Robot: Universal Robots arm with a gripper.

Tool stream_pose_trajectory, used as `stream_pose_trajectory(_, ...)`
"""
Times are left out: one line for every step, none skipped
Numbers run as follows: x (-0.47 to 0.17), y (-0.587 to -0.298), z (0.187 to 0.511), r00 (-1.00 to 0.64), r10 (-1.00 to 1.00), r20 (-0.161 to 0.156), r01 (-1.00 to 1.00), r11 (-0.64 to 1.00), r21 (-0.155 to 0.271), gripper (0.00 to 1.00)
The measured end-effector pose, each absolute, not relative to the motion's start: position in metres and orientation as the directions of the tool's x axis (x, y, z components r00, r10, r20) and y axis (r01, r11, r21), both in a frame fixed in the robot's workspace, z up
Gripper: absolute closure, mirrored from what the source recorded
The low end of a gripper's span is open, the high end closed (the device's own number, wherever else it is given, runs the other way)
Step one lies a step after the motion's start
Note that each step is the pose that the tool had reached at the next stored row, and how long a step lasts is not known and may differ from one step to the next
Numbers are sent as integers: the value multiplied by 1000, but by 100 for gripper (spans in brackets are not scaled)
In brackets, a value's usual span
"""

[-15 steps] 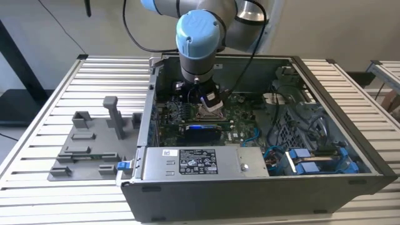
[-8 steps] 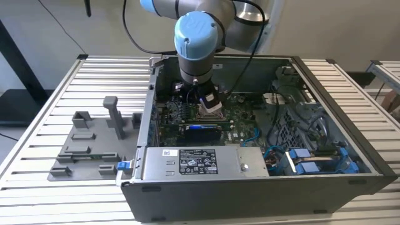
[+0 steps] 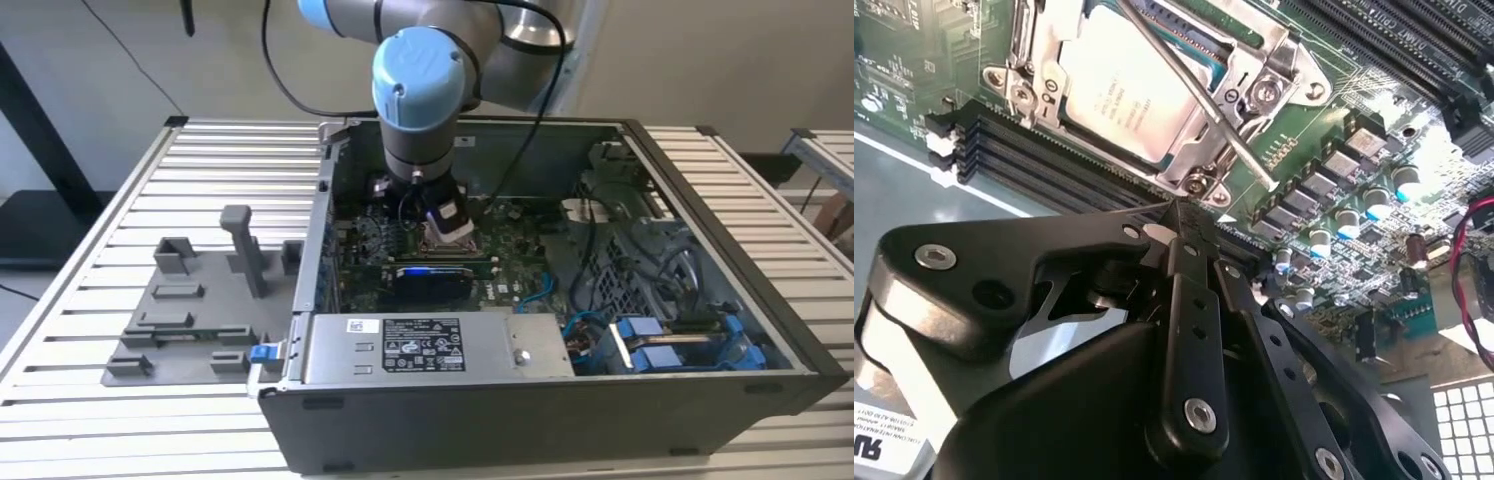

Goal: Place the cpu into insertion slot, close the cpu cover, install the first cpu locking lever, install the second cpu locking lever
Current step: 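Install the first cpu locking lever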

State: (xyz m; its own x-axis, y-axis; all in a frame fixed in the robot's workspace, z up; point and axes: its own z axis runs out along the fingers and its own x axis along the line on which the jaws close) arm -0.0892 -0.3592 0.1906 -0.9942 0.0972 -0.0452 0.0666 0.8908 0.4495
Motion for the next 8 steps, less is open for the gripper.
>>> stream_pose_trajectory(-89, -359, 190, -994, 97, -45, 67, 891, 449, 89)
stream_pose_trajectory(-89, -359, 190, -994, 97, -45, 67, 891, 449, 89)
stream_pose_trajectory(-89, -359, 189, -994, 97, -45, 67, 891, 449, 89)
stream_pose_trajectory(-89, -359, 189, -994, 97, -45, 67, 891, 449, 89)
stream_pose_trajectory(-89, -358, 188, -994, 97, -45, 67, 891, 449, 89)
stream_pose_trajectory(-89, -358, 188, -994, 97, -45, 67, 891, 449, 89)
stream_pose_trajectory(-89, -358, 188, -994, 97, -45, 67, 891, 449, 89)
stream_pose_trajectory(-88, -357, 188, -994, 97, -45, 67, 891, 449, 89)
